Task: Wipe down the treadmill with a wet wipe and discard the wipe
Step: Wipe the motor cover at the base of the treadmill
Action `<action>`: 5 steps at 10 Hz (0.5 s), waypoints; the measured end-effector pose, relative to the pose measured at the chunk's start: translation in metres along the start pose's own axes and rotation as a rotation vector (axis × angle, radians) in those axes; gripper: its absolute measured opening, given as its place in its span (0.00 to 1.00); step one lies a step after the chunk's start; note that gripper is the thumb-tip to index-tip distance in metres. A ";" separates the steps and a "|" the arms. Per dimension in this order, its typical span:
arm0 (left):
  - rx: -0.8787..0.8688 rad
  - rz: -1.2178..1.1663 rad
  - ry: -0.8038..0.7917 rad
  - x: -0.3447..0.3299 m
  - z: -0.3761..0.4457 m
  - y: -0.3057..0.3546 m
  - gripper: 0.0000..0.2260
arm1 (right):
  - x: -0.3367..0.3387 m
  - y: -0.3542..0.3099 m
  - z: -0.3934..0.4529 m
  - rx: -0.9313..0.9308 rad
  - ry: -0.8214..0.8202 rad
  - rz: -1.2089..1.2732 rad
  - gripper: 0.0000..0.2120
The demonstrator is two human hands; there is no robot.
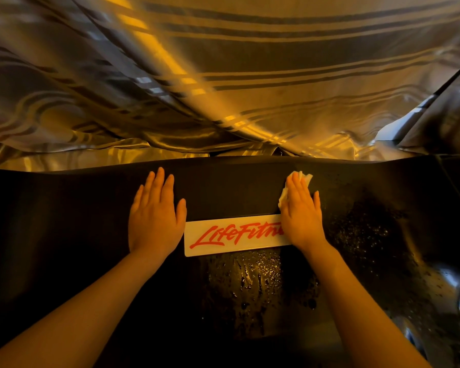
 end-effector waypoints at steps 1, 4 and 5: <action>-0.001 0.002 0.000 0.000 0.000 0.000 0.25 | 0.005 -0.002 0.024 -0.010 -0.009 -0.025 0.28; -0.002 0.003 -0.005 0.000 0.000 0.000 0.25 | 0.004 0.008 -0.025 -0.034 0.036 0.031 0.27; -0.002 0.003 -0.008 0.000 0.000 0.000 0.26 | 0.003 0.011 -0.023 -0.052 0.030 0.035 0.27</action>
Point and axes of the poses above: each hand's wrist, its own z-axis towards the middle knuckle, its own x-axis out of the back of the hand, y = z × x, the point moved 5 cm from there along z, towards the middle knuckle, and after that the axes turned 6 degrees about -x, right-handed, at the moved point
